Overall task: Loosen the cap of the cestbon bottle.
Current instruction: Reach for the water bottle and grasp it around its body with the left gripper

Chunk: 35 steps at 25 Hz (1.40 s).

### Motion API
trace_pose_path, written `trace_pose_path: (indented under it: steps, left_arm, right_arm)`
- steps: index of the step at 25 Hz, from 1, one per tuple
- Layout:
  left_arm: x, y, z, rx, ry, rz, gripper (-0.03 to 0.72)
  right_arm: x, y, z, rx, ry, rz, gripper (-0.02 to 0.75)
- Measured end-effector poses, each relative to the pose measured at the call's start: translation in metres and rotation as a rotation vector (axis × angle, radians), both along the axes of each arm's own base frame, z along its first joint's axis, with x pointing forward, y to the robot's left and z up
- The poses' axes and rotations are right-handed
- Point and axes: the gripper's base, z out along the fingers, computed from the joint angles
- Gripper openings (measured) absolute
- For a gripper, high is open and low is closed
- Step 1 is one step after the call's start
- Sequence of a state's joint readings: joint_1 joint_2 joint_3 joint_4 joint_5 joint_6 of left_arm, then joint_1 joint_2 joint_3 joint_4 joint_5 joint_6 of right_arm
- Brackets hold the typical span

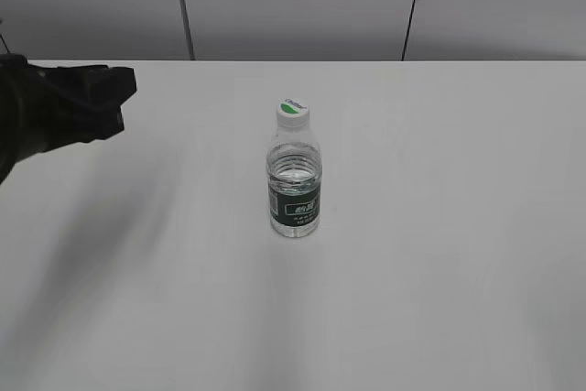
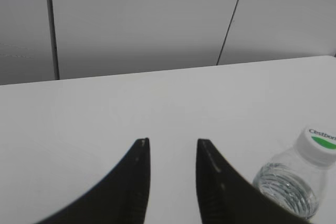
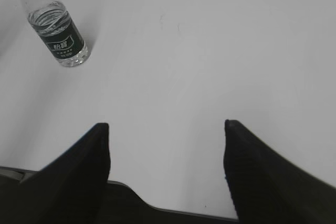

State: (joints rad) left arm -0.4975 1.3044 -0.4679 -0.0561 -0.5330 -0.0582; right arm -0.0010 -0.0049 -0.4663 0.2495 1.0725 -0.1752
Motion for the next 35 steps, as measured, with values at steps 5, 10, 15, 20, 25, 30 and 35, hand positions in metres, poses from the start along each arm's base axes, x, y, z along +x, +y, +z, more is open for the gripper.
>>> trace_pose_path:
  steps: [5,10,15,20,25,30,35]
  left_arm:
    - [-0.009,-0.003,-0.037,0.064,0.014,-0.094,0.255]
    - [-0.012,-0.019,-0.057,0.132,-0.048,-0.289,0.398]
    - [-0.008,-0.029,-0.065,0.041,-0.142,-0.354,0.586]
    - [-0.005,-0.033,-0.085,0.01,-0.122,-0.368,0.594]
    - [-0.007,-0.037,-0.101,0.032,-0.075,-0.423,0.528]
    - [0.0,-0.045,-0.107,0.04,-0.075,-0.47,0.517]
    - [0.013,-0.055,-0.116,0.037,-0.072,-0.5,0.579]
  right_arm:
    - [0.0,0.0,0.0,0.0,0.0,0.0,0.52]
    - [0.0,0.0,0.0,0.0,0.0,0.0,0.52]
    - [0.0,0.0,0.0,0.0,0.0,0.0,0.52]
    - [0.0,0.0,0.0,0.0,0.0,0.0,0.52]
    - [0.0,0.0,0.0,0.0,0.0,0.0,0.52]
    - [0.0,0.0,0.0,0.0,0.0,0.0,0.52]
    - [0.0,0.0,0.0,0.0,0.0,0.0,0.52]
